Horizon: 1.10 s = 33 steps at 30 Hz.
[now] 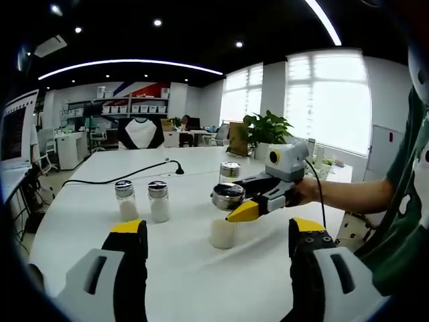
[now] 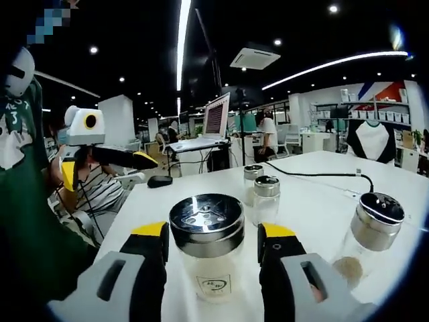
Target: Rotate the seasoning bottle until the label or dispensing opening points toward the visible target arrow and the bottle remains upright within the marked orientation range
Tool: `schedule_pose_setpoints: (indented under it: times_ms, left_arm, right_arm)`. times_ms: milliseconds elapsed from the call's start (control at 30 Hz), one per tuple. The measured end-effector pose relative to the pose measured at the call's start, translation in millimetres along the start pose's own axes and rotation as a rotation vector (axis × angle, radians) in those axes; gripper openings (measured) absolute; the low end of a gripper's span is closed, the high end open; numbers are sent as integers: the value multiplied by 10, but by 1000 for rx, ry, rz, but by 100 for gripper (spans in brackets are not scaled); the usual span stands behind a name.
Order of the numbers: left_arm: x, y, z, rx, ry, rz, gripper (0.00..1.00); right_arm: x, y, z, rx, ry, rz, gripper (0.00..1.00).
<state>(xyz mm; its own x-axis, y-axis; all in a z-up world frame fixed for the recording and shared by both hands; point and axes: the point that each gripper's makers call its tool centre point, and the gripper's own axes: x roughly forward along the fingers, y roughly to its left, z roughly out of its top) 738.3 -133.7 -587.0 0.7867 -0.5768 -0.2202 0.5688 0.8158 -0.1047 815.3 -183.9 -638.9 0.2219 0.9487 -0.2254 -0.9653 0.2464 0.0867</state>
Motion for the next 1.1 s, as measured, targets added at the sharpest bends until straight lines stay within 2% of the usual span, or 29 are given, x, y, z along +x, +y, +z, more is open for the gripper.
schedule_pose_setpoints:
  times_ms: [167, 300, 433, 1100]
  left_arm:
    - [13, -15, 6, 5, 2, -6, 91]
    - [20, -25, 11, 5, 3, -7, 91]
    - [14, -41, 13, 8, 4, -8, 91]
    - [38, -53, 13, 7, 10, -15, 91]
  right_arm:
    - [42, 8, -35, -4, 9, 9, 43]
    - [45, 10, -46, -16, 10, 19, 42]
    - [37, 14, -63, -71, 13, 25, 41]
    - [36, 5, -68, -93, 7, -6, 40]
